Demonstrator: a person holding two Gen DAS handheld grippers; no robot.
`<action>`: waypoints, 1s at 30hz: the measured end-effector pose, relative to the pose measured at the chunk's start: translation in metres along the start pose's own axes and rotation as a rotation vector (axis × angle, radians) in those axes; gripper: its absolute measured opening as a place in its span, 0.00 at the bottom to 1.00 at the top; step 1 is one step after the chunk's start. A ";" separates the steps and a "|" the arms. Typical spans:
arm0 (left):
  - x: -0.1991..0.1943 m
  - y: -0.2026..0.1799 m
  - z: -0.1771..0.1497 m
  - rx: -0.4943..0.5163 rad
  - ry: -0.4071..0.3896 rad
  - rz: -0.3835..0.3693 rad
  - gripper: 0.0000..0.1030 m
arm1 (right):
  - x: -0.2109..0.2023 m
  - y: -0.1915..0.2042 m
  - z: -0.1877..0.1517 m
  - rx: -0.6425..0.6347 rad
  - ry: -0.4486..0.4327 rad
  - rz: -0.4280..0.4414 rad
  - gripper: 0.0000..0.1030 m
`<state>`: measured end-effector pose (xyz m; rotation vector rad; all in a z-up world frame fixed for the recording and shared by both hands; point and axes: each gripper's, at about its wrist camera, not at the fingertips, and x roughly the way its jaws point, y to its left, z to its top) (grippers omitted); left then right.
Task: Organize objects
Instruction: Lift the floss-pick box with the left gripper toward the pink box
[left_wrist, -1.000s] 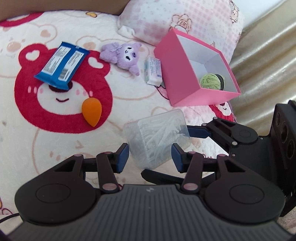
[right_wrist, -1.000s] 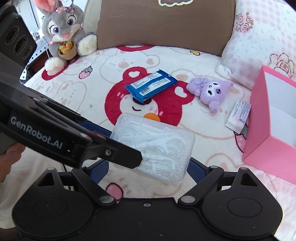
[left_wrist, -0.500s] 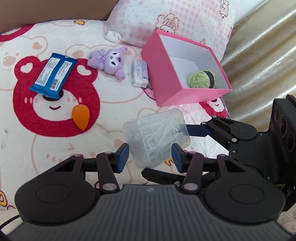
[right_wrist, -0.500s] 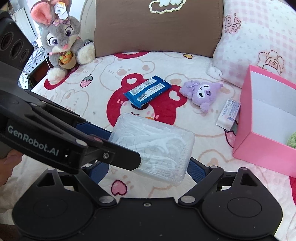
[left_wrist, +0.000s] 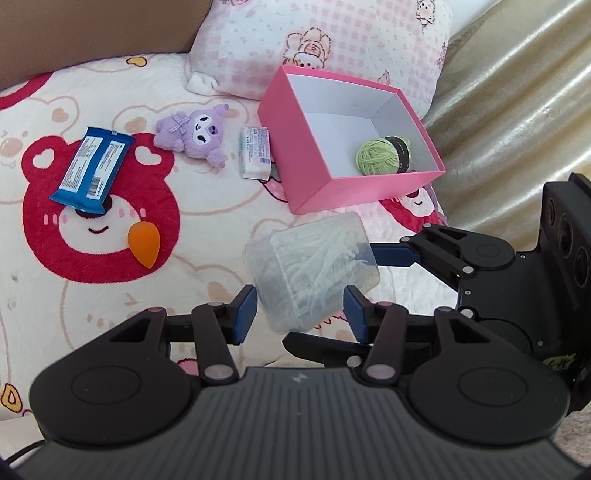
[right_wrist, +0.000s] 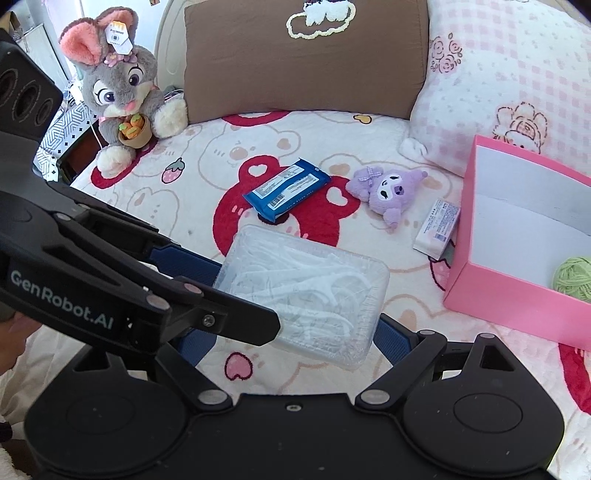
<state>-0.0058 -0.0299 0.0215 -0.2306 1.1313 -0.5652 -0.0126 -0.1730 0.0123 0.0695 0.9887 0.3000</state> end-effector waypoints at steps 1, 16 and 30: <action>-0.001 -0.003 0.001 0.005 0.000 0.002 0.49 | -0.002 0.000 0.000 -0.002 -0.001 -0.002 0.91; -0.005 -0.042 0.020 0.063 -0.037 0.009 0.49 | -0.035 -0.019 0.000 -0.009 -0.084 -0.051 0.91; 0.016 -0.100 0.061 0.157 -0.086 -0.031 0.49 | -0.073 -0.063 0.002 -0.011 -0.194 -0.160 0.91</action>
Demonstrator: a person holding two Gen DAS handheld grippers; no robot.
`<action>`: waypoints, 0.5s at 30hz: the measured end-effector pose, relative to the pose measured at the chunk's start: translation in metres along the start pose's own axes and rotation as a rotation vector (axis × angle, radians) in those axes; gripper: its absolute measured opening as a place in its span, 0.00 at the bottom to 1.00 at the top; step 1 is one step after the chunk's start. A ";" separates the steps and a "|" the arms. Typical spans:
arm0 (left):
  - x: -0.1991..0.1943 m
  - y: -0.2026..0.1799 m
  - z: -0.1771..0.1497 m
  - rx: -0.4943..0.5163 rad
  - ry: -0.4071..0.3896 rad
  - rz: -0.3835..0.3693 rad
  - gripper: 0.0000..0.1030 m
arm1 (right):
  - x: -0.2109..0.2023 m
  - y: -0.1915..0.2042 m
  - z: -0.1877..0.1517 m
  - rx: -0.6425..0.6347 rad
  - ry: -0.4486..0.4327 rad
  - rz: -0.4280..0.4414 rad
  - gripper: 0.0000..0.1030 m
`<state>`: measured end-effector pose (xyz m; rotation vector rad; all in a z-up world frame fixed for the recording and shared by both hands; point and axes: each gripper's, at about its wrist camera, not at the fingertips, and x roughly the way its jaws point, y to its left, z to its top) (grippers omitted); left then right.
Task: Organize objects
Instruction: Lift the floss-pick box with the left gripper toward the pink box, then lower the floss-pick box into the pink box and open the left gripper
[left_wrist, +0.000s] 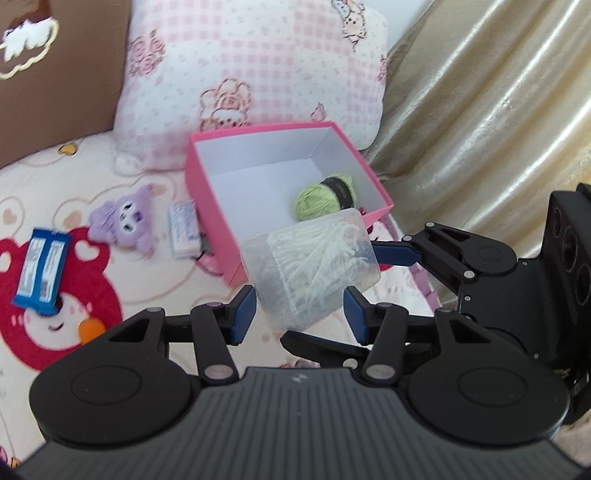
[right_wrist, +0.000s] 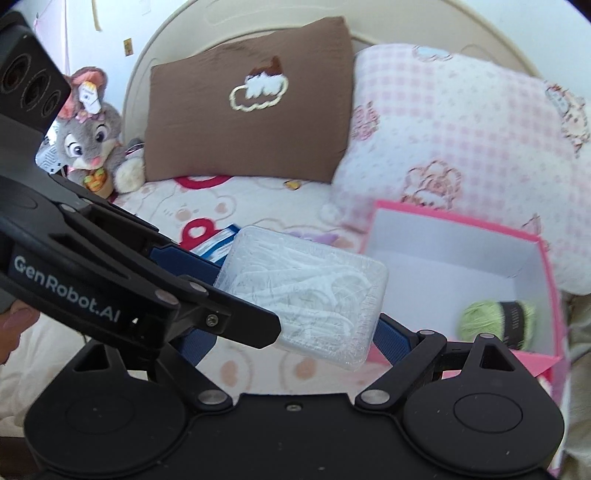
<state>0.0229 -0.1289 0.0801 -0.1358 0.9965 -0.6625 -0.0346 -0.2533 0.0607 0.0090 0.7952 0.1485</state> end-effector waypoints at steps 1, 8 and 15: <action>0.004 -0.003 0.005 0.002 0.001 -0.004 0.49 | -0.001 -0.004 0.001 -0.001 -0.003 -0.009 0.91; 0.036 -0.022 0.037 0.010 -0.008 -0.020 0.50 | 0.000 -0.049 0.014 -0.017 -0.018 -0.041 0.91; 0.065 -0.032 0.054 -0.025 -0.038 -0.018 0.50 | 0.008 -0.088 0.020 -0.004 -0.038 -0.027 0.90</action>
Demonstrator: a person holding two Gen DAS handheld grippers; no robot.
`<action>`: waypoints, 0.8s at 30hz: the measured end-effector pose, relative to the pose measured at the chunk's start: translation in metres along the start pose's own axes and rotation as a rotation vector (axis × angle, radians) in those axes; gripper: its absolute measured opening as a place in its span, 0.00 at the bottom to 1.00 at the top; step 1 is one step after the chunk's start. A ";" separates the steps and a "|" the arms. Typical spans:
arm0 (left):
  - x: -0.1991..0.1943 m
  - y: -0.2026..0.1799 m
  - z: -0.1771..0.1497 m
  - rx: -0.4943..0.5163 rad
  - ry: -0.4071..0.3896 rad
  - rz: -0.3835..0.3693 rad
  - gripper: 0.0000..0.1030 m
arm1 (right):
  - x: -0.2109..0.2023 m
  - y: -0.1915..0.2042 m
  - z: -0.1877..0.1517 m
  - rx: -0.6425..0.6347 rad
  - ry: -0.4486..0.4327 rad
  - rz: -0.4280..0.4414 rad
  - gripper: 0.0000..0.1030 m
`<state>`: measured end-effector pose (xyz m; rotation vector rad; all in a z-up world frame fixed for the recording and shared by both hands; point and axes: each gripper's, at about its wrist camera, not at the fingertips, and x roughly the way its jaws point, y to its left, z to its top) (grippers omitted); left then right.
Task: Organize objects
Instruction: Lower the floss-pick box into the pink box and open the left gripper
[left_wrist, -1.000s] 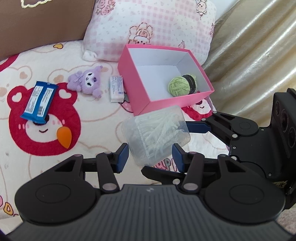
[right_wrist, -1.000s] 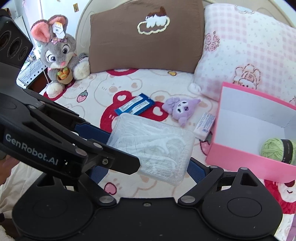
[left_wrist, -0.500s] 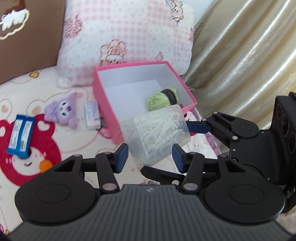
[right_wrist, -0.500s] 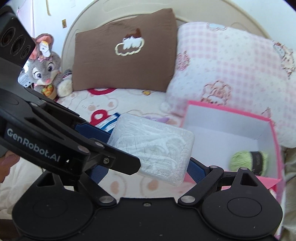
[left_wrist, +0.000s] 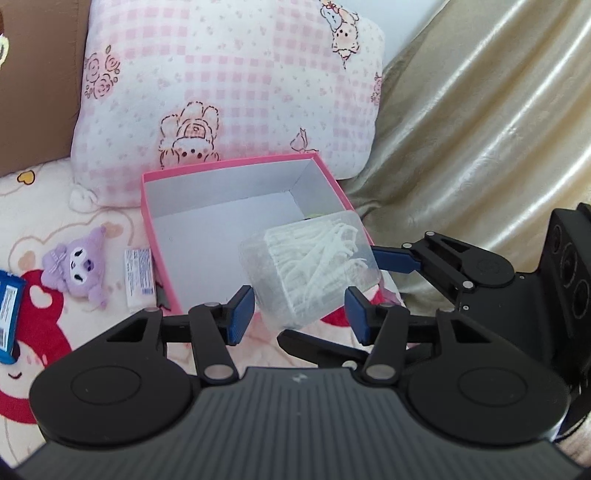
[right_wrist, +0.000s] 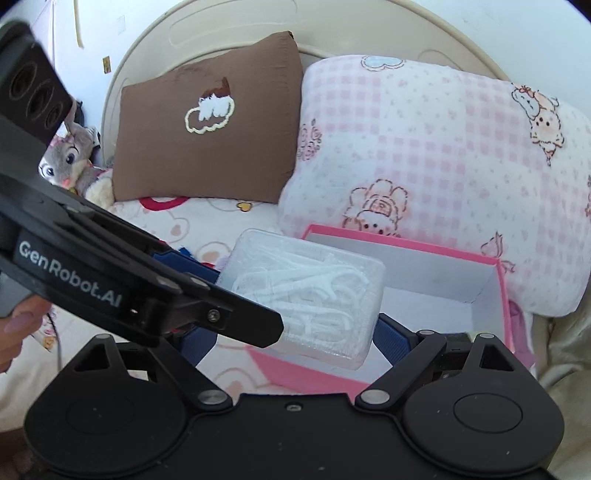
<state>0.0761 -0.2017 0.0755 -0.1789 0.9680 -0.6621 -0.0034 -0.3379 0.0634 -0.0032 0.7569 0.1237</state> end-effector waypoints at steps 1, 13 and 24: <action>0.005 -0.002 0.002 -0.001 0.001 0.008 0.50 | 0.003 -0.004 0.000 -0.004 0.004 -0.007 0.90; 0.085 0.022 0.040 -0.134 0.037 0.112 0.51 | 0.068 -0.058 -0.009 0.091 0.040 0.012 0.90; 0.160 0.031 0.040 -0.136 0.181 0.218 0.51 | 0.127 -0.103 -0.026 0.167 0.145 0.086 0.86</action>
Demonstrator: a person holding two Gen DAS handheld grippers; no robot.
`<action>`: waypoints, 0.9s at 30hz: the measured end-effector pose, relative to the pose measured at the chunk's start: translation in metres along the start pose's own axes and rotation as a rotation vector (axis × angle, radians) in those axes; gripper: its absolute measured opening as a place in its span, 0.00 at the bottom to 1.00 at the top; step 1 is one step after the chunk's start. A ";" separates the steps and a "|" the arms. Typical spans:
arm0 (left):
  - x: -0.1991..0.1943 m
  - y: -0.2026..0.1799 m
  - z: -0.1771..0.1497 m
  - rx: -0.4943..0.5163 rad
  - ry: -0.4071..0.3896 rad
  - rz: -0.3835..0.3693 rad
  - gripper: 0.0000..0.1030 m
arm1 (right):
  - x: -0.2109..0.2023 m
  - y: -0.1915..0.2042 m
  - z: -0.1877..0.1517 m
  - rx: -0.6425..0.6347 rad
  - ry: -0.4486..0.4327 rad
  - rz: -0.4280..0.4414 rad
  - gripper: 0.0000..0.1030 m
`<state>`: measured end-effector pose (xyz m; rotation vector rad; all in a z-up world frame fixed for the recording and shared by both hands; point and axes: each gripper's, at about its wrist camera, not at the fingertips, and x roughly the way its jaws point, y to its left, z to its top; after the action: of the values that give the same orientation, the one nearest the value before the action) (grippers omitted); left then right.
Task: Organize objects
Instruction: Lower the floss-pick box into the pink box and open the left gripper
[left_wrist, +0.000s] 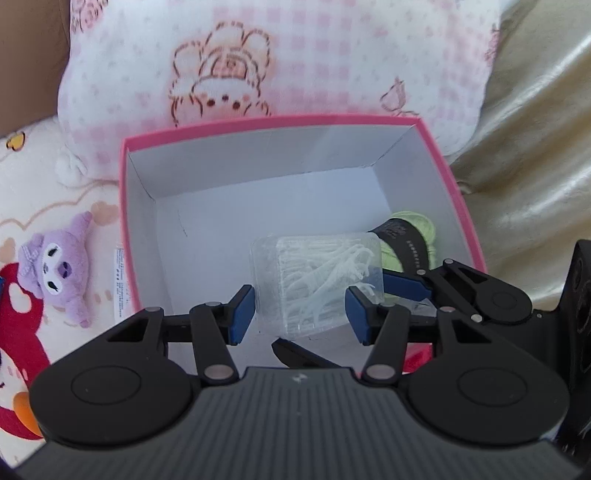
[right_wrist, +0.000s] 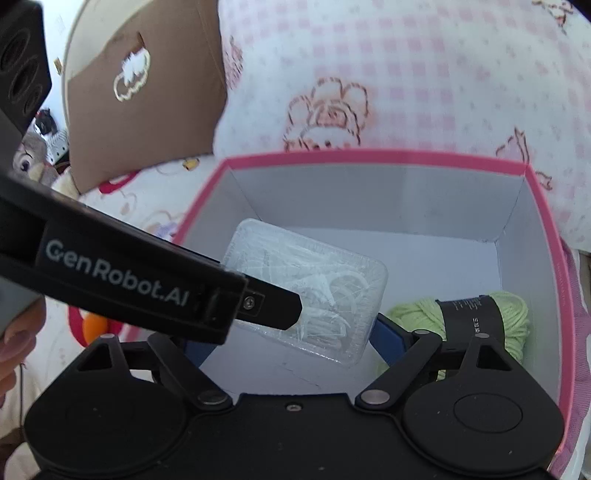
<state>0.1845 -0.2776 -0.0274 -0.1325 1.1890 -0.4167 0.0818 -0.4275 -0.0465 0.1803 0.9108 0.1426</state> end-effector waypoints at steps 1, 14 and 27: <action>0.005 0.001 0.001 -0.008 0.006 0.004 0.51 | 0.004 -0.001 -0.001 0.004 0.013 -0.004 0.83; 0.038 0.004 0.006 -0.069 0.048 0.024 0.50 | 0.026 -0.012 -0.009 0.015 0.125 -0.066 0.70; 0.047 0.007 0.004 -0.150 0.098 0.054 0.50 | 0.034 -0.017 -0.008 -0.025 0.212 -0.059 0.68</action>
<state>0.2045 -0.2897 -0.0688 -0.2114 1.3171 -0.2887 0.0965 -0.4364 -0.0811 0.1164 1.1241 0.1192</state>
